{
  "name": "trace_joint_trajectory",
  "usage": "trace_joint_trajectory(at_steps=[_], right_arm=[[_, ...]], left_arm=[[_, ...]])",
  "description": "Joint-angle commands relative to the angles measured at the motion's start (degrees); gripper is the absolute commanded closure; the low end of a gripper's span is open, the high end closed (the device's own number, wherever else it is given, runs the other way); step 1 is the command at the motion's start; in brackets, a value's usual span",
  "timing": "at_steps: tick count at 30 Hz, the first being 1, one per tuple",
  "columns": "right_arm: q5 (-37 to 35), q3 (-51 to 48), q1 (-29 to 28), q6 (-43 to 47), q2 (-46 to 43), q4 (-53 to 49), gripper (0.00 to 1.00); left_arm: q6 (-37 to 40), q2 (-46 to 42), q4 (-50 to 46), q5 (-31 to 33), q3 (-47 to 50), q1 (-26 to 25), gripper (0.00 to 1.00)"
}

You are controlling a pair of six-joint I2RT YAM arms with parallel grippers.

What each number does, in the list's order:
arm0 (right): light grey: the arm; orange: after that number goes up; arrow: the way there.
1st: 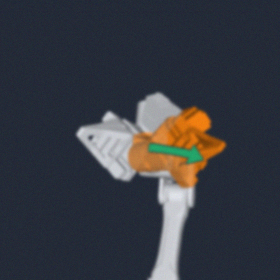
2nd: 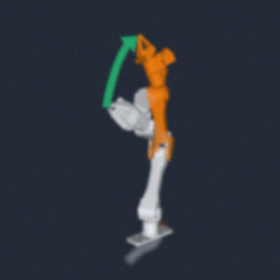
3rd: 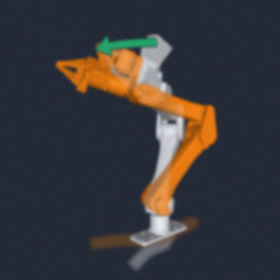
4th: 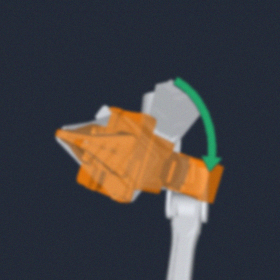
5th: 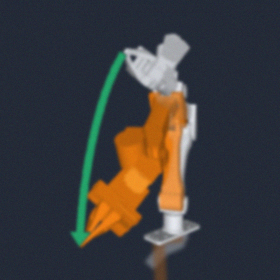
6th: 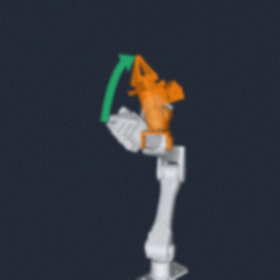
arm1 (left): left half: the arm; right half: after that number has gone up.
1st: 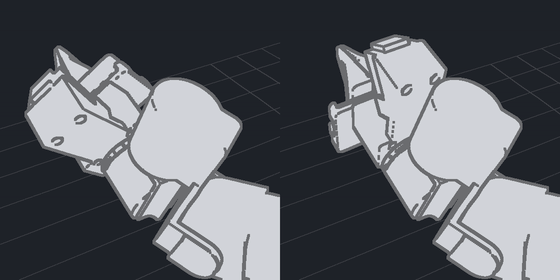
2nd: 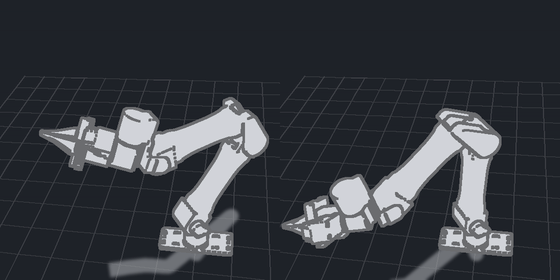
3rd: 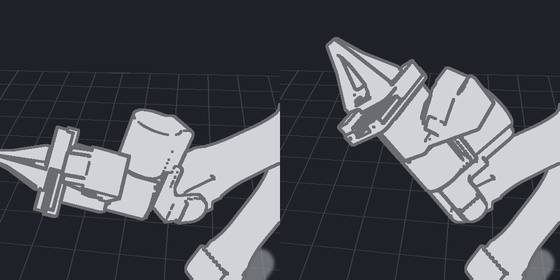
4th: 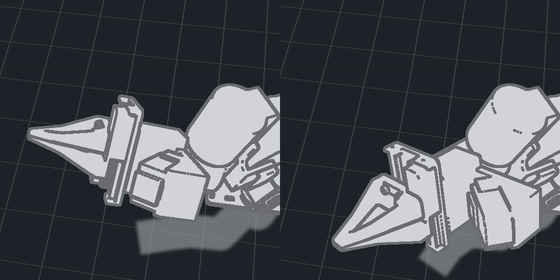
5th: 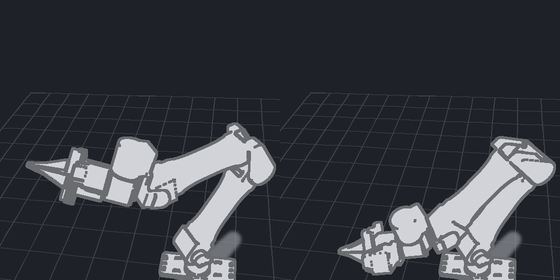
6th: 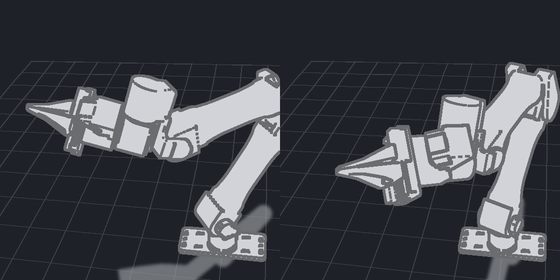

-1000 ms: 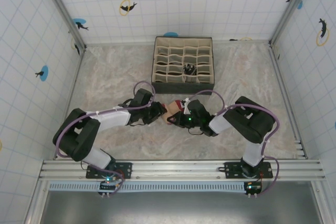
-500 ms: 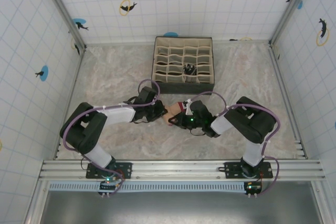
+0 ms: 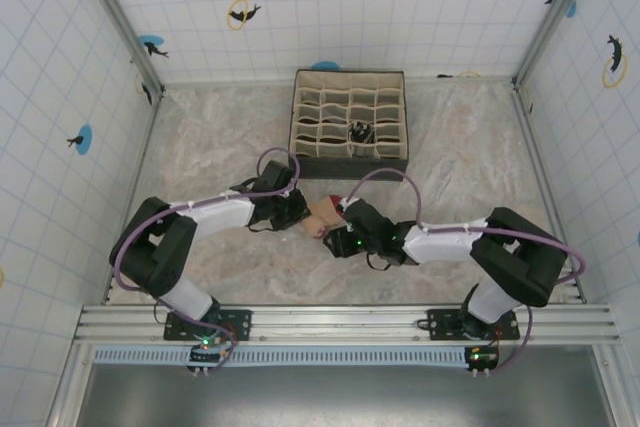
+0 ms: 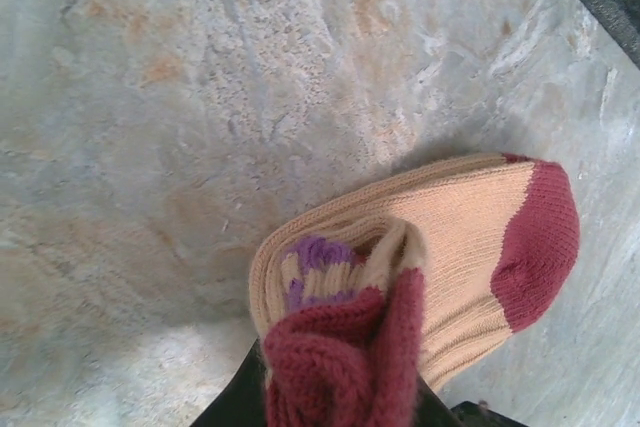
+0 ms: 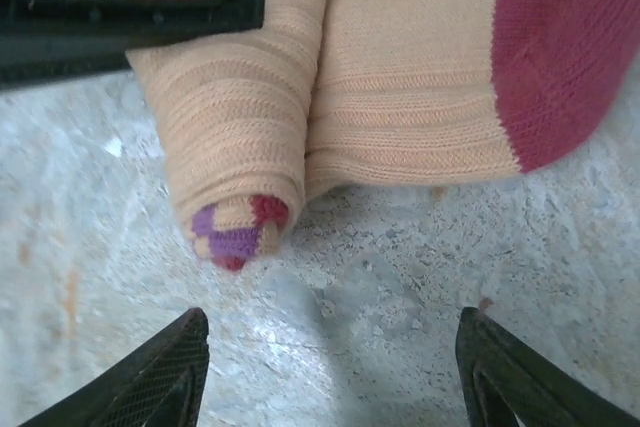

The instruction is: Roll the socks

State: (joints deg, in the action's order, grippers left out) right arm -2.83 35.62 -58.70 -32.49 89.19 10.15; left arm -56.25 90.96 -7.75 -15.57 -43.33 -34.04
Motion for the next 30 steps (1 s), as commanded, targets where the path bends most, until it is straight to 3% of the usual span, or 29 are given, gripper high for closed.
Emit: trace_joint_trajectory(at_steps=[1, 8, 16, 24, 28, 30], right_arm=[[-13.63, 3.87, -4.13, 9.63, -0.86, -8.5, 0.23], [-32.98, 13.45, -14.97, 18.84, 7.37, -14.08, 0.21], [-47.87, 23.61, -21.97, 24.83, 21.33, -15.05, 0.22], [-48.23, 25.43, -21.25, 24.56, 26.99, -14.04, 0.28], [-46.81, 24.76, -20.46, 22.78, 27.23, -14.47, 0.4], [-45.88, 24.16, -20.23, 22.09, 27.0, -14.59, 0.51]], left_arm=[[1.68, -0.77, -6.32, 0.88, -0.53, 0.38, 1.0], [1.24, -1.53, -5.47, -0.09, 0.73, 0.43, 1.0], [0.3, -0.27, -3.96, -3.59, 1.21, 0.43, 1.0], [0.18, -0.03, -3.84, -4.64, 1.41, 0.39, 1.0], [0.05, -0.32, -3.81, -4.33, 1.62, 0.44, 1.0], [-0.13, -0.59, -3.81, -4.12, 1.92, 0.4, 0.93]])
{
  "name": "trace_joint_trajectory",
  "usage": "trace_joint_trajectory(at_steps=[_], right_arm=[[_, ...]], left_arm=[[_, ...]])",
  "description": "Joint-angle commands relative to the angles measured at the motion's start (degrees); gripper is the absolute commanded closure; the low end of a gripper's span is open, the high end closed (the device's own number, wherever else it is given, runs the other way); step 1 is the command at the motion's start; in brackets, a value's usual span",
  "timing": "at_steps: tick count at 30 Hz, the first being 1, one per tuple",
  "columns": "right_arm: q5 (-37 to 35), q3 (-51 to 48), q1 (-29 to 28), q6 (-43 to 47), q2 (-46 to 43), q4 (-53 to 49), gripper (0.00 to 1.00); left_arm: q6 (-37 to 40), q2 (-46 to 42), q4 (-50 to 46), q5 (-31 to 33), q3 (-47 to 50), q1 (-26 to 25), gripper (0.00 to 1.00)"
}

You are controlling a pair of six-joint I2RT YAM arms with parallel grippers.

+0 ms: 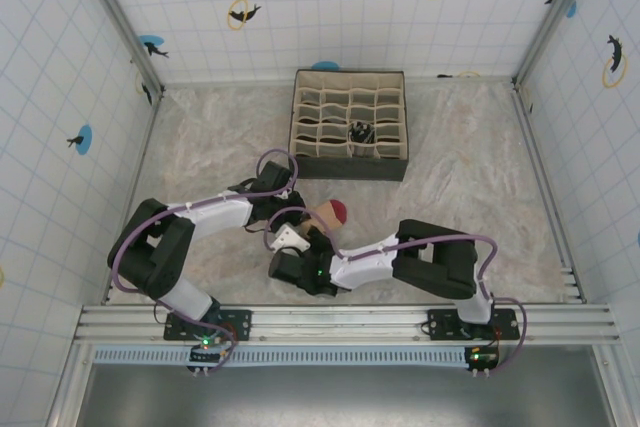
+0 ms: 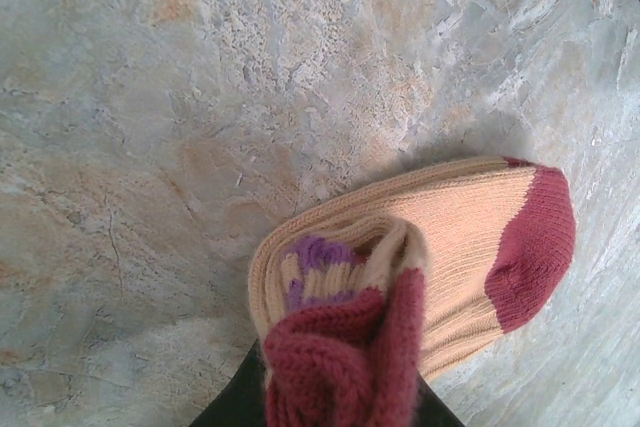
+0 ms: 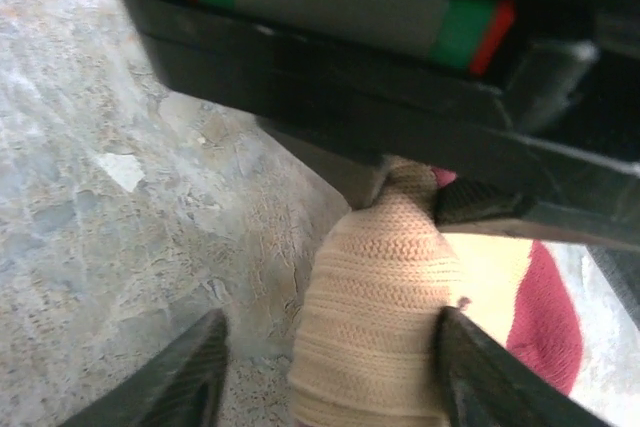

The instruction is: Roll the socks

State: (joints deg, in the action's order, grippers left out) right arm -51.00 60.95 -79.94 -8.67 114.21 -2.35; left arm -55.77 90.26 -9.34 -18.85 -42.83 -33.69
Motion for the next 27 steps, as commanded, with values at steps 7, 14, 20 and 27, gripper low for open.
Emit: trace_joint_trajectory(at_steps=[7, 14, 20, 27], right_arm=[[9.39, -4.55, 2.78, -6.97, -0.21, -1.53, 1.0], [19.36, -7.36, 5.45, -10.12, -2.22, 0.4, 1.0], [26.78, -8.69, 8.33, -12.78, -3.15, 0.91, 1.0], [32.5, -9.93, 10.9, -14.08, -3.7, 1.55, 1.0]], left_arm=[[-1.62, -1.75, -1.39, -0.92, 1.38, 0.09, 0.44], [-0.57, -4.06, -0.55, -0.13, 0.84, 0.03, 0.21], [-0.34, -7.95, -0.38, 2.99, 1.39, 0.3, 0.19], [-0.53, -8.94, -6.13, 8.77, 1.87, 3.02, 0.2]])
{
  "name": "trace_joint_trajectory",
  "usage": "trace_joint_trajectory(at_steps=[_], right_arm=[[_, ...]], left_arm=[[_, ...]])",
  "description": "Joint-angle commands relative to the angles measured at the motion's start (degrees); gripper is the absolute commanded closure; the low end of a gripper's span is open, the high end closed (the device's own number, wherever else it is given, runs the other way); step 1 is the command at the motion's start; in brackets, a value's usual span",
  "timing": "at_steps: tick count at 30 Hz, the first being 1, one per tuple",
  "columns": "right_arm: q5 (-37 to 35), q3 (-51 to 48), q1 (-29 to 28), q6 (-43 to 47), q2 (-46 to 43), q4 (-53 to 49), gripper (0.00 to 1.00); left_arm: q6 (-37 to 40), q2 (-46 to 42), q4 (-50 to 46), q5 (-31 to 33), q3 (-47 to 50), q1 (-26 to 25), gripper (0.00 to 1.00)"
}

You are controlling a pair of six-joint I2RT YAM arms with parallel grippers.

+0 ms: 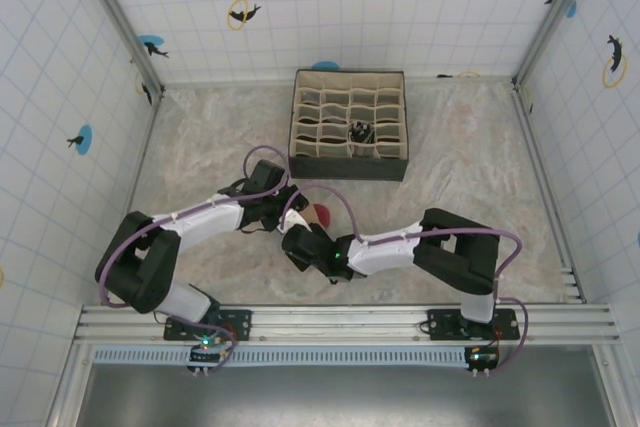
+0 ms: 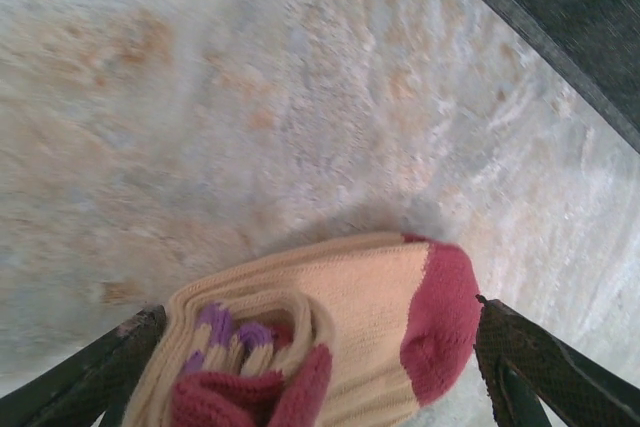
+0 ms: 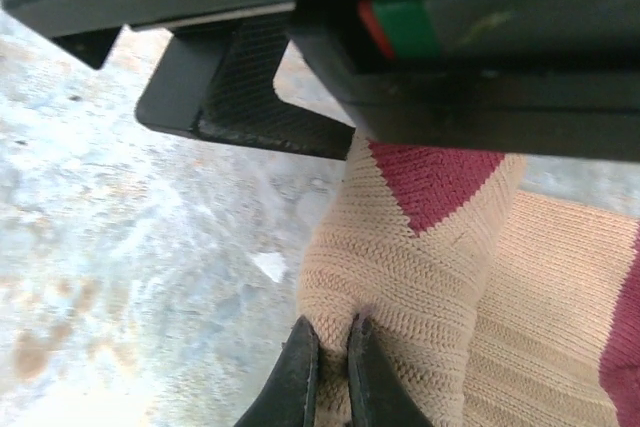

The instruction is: Roll the socks

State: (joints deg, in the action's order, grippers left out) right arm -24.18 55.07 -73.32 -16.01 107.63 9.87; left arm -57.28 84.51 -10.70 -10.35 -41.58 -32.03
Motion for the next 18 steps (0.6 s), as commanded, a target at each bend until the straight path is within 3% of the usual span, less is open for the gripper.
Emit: trace_joint_trajectory(at_steps=[1, 12, 18], right_arm=[[6.01, -3.85, 4.36, -6.72, 3.09, -10.9, 1.0], [5.61, -0.84, 3.54, -5.79, 5.3, -13.33, 1.0], [9.83, -2.35, 5.31, -6.64, 4.63, -11.91, 1.0]], left_arm=[[1.19, -2.81, -5.26, 0.35, 0.79, 1.87, 0.2], [0.59, -1.22, -3.32, 0.85, 3.24, 2.67, 0.2], [-0.07, -2.82, -0.72, 0.59, 4.39, 3.78, 0.2]])
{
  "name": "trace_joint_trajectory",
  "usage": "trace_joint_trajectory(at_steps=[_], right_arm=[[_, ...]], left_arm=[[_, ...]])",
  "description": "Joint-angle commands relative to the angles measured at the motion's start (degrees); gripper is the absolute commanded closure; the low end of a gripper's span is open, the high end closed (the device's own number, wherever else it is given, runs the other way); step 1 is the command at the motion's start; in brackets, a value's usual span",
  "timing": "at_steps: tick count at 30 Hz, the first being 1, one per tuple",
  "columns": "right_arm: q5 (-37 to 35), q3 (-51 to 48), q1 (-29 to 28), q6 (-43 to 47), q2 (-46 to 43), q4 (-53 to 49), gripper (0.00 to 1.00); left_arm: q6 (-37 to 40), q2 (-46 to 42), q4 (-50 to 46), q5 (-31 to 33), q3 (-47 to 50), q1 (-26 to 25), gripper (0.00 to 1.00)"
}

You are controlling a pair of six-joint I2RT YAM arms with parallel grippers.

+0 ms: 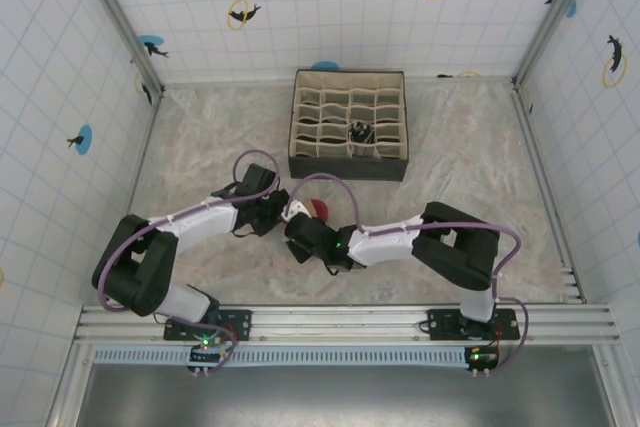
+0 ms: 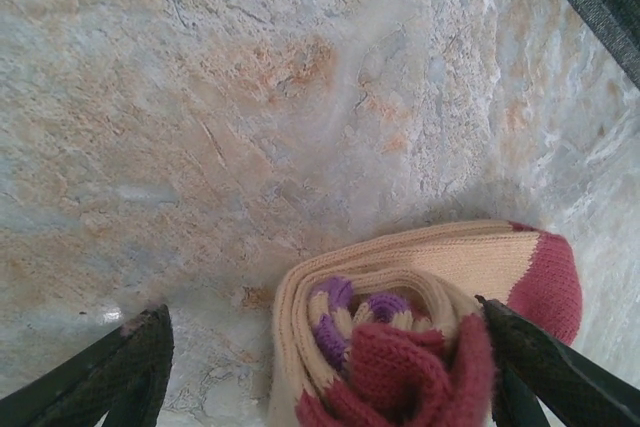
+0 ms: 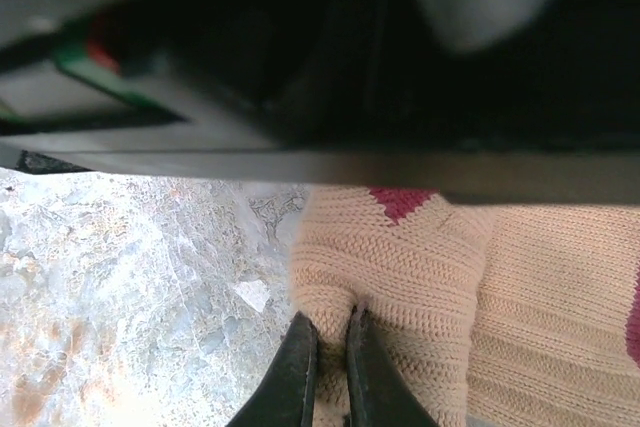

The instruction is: Roll the socks

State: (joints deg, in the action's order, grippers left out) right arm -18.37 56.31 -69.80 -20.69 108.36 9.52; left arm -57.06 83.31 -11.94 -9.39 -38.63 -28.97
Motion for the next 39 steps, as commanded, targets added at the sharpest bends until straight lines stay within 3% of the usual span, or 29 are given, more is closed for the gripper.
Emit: trace_joint_trajectory(at_steps=[1, 14, 25, 31, 39], right_arm=[[5.69, -4.06, 2.34, -1.99, 3.62, -10.91, 1.0], [23.25, -7.29, 7.93, -5.58, 4.02, -5.51, 1.0], [45.17, -20.37, 17.48, -24.47, 1.24, 20.68, 1.0], [48.17, -22.65, 20.39, -33.22, 1.68, 28.09, 1.0], [48.34, -19.23, 21.58, -33.9, 2.77, 20.81, 1.0]], left_arm=[[-0.28, -2.46, 1.18, -0.25, 1.73, 0.84, 0.2], [0.9, -12.69, 6.79, 1.44, 3.92, 1.86, 0.19], [-1.53, -10.11, 13.97, -5.66, 9.94, 1.84, 0.22], [-3.52, -7.56, 18.19, -7.95, 11.3, 1.23, 0.29], [-4.61, -4.87, 20.1, -5.75, 10.68, -3.43, 0.35]])
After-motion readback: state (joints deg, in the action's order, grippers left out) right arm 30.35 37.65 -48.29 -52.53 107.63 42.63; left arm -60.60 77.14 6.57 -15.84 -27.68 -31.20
